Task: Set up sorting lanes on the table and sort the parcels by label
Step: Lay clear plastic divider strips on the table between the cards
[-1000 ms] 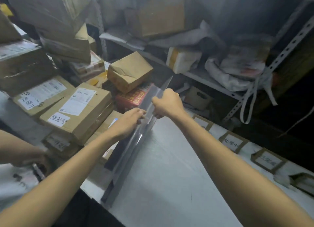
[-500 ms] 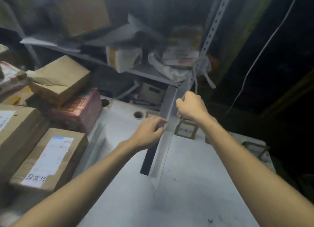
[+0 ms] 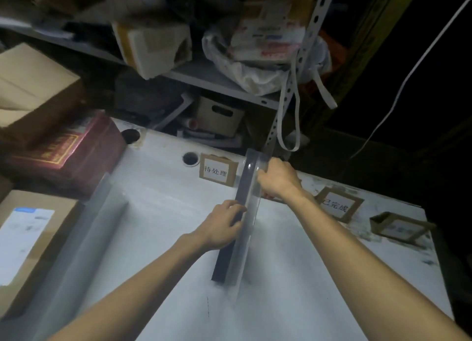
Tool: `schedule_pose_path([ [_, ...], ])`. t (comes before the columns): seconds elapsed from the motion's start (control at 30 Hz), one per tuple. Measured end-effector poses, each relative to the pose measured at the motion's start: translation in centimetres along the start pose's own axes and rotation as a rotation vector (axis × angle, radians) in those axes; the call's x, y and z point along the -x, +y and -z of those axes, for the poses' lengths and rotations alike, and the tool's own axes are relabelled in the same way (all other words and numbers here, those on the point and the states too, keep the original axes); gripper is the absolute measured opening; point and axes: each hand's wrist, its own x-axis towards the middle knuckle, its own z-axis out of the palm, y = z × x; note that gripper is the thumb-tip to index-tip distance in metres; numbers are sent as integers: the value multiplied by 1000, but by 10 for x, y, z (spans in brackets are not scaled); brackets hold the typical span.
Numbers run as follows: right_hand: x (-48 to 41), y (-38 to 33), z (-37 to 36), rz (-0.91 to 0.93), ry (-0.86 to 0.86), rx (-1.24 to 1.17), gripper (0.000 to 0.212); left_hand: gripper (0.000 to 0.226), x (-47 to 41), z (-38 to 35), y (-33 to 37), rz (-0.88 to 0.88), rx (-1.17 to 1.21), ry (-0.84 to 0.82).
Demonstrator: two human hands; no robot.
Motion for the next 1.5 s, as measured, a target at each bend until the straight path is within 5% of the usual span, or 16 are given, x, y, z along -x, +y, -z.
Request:
schedule_pose_path([
  [0.33,-49,0,-23,-73,-81,31,24,46,-34,-8,-22,-62,-296,-79],
  [0.97,28,-43,17,-25,76,-85,35,41,10,66,-15,-93,39,-77],
  [1.3,90,-152,-7,292,-120,-88,37,27,155,143,-56,31,154,326],
  [1.5,138,-211,-80,417,-286,-4,33,23,243,147,-123,204,468,608],
])
